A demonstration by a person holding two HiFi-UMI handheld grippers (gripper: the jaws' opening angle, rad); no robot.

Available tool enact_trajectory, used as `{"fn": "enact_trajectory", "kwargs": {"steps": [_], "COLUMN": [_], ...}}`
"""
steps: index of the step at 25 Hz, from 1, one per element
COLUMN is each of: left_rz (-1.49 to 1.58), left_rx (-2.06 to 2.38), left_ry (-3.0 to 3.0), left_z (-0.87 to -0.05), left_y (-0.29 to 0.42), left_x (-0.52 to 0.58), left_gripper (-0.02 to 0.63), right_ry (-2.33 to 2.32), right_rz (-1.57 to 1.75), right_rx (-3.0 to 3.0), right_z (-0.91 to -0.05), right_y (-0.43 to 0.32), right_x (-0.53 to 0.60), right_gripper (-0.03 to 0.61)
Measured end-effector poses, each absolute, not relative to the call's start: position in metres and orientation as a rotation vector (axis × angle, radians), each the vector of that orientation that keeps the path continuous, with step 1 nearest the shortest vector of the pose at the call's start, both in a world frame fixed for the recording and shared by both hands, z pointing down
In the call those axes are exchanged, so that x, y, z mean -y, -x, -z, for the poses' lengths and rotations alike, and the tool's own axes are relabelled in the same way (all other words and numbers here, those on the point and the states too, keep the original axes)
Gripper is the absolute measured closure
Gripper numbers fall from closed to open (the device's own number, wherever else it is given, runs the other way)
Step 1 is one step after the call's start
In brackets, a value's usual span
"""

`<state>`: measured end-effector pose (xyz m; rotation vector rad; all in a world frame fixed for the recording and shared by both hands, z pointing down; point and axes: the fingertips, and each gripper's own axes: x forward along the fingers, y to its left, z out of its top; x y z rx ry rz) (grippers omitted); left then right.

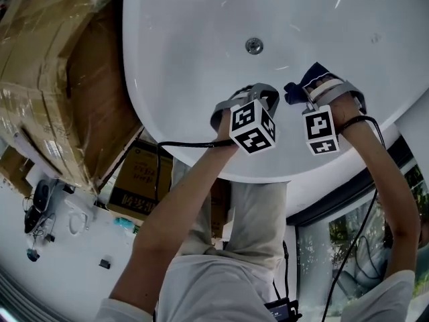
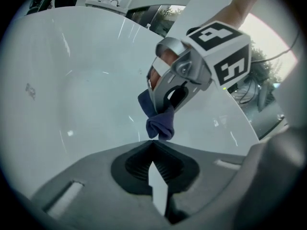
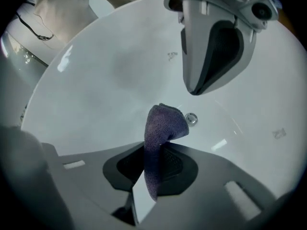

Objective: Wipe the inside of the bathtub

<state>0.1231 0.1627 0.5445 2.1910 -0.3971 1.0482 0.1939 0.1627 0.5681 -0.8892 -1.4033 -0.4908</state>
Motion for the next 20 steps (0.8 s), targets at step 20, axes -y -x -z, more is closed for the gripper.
{"fn": "enact_trajectory", "kwargs": {"steps": [20], "left_rz": [-1.049], "left_rx": [0.403], "left_ry": [-2.132], "left_z": [-0.589], "left_y": [-0.119], "left_x": [-0.155], "left_gripper": [0.618], "right_ry": [0.936], "right_rz": [0.482], "right_rx": [1.322], "right_z": [-0.725], "right_y": [-0.186], "right_x": [-0.134], "right_gripper": [0.528]}}
